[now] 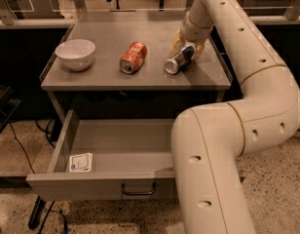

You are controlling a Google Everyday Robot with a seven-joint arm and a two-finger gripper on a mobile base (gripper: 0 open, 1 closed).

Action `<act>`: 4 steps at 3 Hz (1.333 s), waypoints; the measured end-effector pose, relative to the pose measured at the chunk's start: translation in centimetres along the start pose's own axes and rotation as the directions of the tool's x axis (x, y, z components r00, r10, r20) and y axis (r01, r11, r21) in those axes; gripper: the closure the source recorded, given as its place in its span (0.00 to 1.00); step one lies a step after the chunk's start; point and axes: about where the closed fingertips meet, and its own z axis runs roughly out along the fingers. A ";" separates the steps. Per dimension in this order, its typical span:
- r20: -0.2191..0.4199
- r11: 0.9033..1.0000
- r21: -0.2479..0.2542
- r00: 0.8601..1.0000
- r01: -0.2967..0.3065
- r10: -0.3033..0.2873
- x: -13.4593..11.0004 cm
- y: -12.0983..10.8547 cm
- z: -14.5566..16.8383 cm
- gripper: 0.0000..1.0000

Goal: Place redbull can into top drawer

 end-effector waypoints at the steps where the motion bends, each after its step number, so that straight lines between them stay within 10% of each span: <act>1: 0.000 1.000 0.000 1.000 0.000 0.000 0.0 0.0 0.0 0.66; 2: 0.000 1.000 0.000 1.000 0.000 0.000 0.0 0.0 0.0 0.89; 4: -0.003 0.996 -0.078 0.999 0.044 -0.045 0.7 0.3 -1.1 1.00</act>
Offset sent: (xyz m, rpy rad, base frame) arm 0.0000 0.0000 0.0000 0.0000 0.0000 0.0000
